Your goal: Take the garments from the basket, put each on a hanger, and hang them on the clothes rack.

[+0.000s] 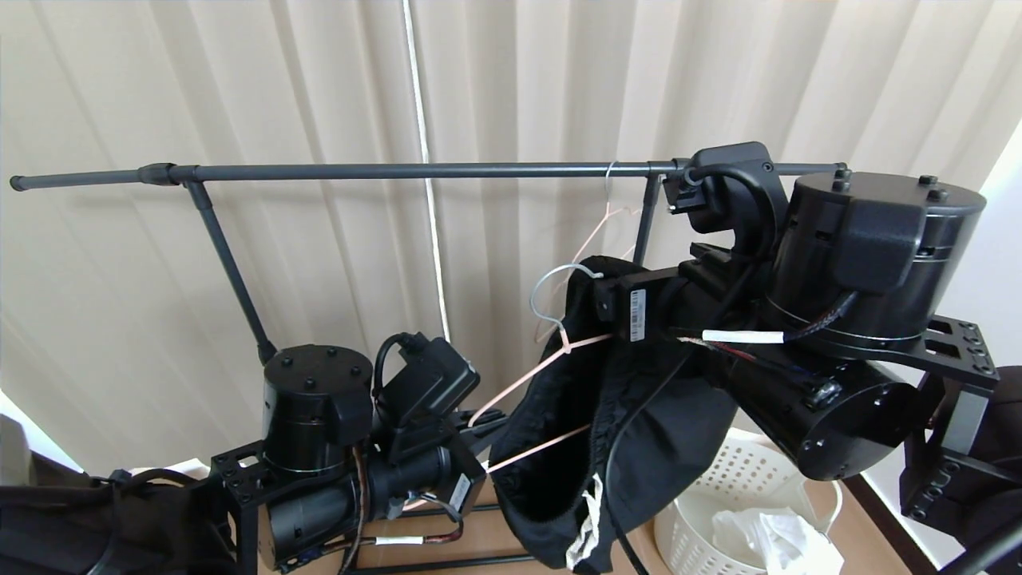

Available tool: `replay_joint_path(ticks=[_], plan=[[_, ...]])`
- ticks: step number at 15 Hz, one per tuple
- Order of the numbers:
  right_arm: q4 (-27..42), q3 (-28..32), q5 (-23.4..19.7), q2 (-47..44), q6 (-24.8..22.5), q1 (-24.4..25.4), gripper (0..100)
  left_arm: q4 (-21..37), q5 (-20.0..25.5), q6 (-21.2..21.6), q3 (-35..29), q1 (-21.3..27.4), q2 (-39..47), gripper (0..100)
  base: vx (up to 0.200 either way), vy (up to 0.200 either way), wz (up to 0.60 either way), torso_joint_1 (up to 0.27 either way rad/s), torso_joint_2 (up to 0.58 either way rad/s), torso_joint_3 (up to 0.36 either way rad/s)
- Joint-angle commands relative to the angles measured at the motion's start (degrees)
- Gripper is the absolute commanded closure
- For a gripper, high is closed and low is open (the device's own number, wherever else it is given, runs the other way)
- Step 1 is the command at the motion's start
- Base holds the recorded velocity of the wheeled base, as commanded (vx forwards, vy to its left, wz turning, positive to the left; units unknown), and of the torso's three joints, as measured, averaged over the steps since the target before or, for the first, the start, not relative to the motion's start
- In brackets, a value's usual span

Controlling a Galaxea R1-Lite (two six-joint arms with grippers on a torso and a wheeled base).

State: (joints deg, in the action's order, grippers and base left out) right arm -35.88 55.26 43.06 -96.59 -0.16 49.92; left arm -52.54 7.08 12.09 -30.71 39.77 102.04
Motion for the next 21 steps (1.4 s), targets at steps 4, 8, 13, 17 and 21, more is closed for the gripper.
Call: replay_joint_path(ticks=[4, 8, 13, 17, 21], plan=[[-0.07, -0.24, 0.01, -0.88, 0.07, 0.62, 0, -0.02, 0.04, -0.14, -0.32, 0.05, -0.87, 100, 0.000, 0.000, 0.00, 0.000, 0.00, 0.000], [-0.07, -0.33, 0.10, -1.68, 0.25, 3.08, 0, -0.02, 0.04, -0.49, -1.02, -0.04, -0.52, 100, 0.000, 0.000, 0.00, 0.000, 0.00, 0.000], [-0.07, -0.42, 0.10, -1.59, 0.25, 3.34, 0, -0.02, -0.05, -2.07, -2.08, -0.74, -0.43, 100, 0.000, 0.000, 0.00, 0.000, 0.00, 0.000], [-0.07, -0.42, 0.10, -1.50, 0.25, 3.34, 0, -0.02, -0.05, -3.13, -3.04, -2.76, -0.08, 100, 0.000, 0.000, 0.00, 0.000, 0.00, 0.000], [-0.07, -0.33, 0.10, -1.24, 0.16, 3.25, 0, 0.07, -0.05, -4.53, -3.39, -4.08, 0.09, 100, 0.000, 0.000, 0.00, 0.000, 0.00, 0.000]])
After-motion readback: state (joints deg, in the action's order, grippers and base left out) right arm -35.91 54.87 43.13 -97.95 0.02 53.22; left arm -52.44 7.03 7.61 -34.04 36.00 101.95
